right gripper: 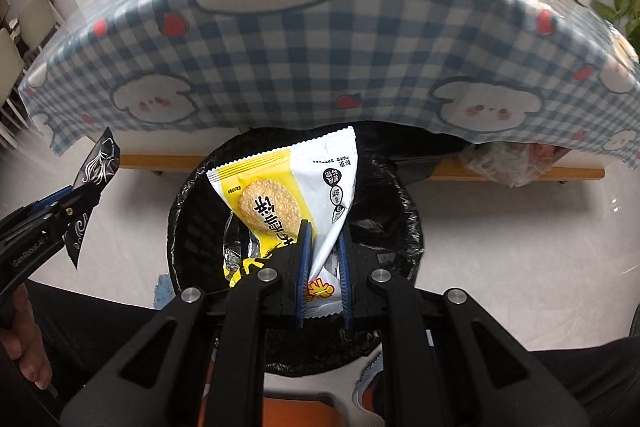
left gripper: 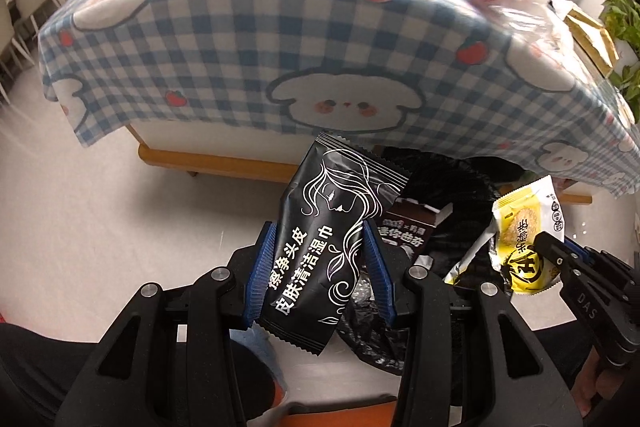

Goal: Collect trash
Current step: 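Open the right tool to drop the yellow cracker packet into the bin, then lower the black wet-wipe packet into the bin and open the left tool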

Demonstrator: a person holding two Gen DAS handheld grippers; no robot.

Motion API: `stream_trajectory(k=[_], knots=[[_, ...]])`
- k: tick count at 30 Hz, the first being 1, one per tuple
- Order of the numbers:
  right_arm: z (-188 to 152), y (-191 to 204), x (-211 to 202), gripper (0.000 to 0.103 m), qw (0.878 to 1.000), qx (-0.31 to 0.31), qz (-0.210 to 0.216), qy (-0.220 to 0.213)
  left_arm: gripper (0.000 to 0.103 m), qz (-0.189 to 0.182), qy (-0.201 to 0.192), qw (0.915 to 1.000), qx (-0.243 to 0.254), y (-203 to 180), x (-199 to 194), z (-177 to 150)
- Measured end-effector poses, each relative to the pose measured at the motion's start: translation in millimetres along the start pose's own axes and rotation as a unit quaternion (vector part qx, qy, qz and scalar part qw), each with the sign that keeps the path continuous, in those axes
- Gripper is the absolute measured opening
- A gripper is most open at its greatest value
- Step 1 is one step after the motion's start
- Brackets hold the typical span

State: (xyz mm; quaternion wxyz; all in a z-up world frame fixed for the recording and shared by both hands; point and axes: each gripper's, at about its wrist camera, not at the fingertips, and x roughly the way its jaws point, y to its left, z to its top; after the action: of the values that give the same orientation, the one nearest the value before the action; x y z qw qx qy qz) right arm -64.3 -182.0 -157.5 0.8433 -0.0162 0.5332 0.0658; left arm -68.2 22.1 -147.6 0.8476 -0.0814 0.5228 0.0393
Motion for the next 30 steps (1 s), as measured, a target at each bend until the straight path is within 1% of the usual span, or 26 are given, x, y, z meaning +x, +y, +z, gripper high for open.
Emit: stream_trajectory(k=[4, 7, 9, 11, 14, 15, 17, 20, 23, 27, 30], knots=[[6, 7, 17, 0.016, 1.0, -0.004, 0.0, 0.013, 0.043, 0.011, 0.0, 0.9999, -0.006, 10, 9, 2], [8, 14, 23, 0.021, 1.0, -0.015, 0.003, 0.015, 0.043, 0.018, 0.004, 0.9998, -0.009, 16, 13, 2], [10, 18, 27, 0.027, 1.0, -0.021, 0.009, 0.018, 0.043, 0.02, 0.005, 0.9997, -0.01, 19, 15, 2], [11, 21, 30, 0.045, 0.999, -0.028, 0.004, 0.018, 0.043, 0.02, 0.005, 0.9997, -0.01, 20, 15, 2], [13, 25, 28, 0.063, 0.999, -0.037, -0.004, 0.006, 0.043, 0.019, 0.005, 0.9998, -0.009, 20, 15, 3], [14, 27, 26, 0.066, 0.999, -0.039, -0.005, 0.002, 0.043, 0.019, 0.006, 0.9998, -0.008, 19, 16, 3], [16, 27, 21, 0.081, 0.999, -0.043, -0.009, -0.011, 0.043, 0.018, 0.007, 0.9998, -0.004, 15, 15, 4], [19, 23, 16, 0.092, 0.999, -0.038, -0.012, -0.028, 0.043, 0.013, 0.005, 0.9999, 0.001, 8, 15, 5], [22, 17, 13, 0.095, 0.999, -0.032, -0.011, -0.033, 0.043, 0.008, 0.003, 0.9999, 0.01, -2, 13, 6], [24, 4, 8, 0.095, 0.999, -0.022, -0.018, -0.04, 0.043, -0.007, 0.004, 0.9997, 0.023, -19, 11, 8], [25, -14, 0, 0.095, 0.998, -0.004, -0.025, -0.05, 0.043, -0.013, 0.003, 0.9993, 0.033, -32, 10, 8]])
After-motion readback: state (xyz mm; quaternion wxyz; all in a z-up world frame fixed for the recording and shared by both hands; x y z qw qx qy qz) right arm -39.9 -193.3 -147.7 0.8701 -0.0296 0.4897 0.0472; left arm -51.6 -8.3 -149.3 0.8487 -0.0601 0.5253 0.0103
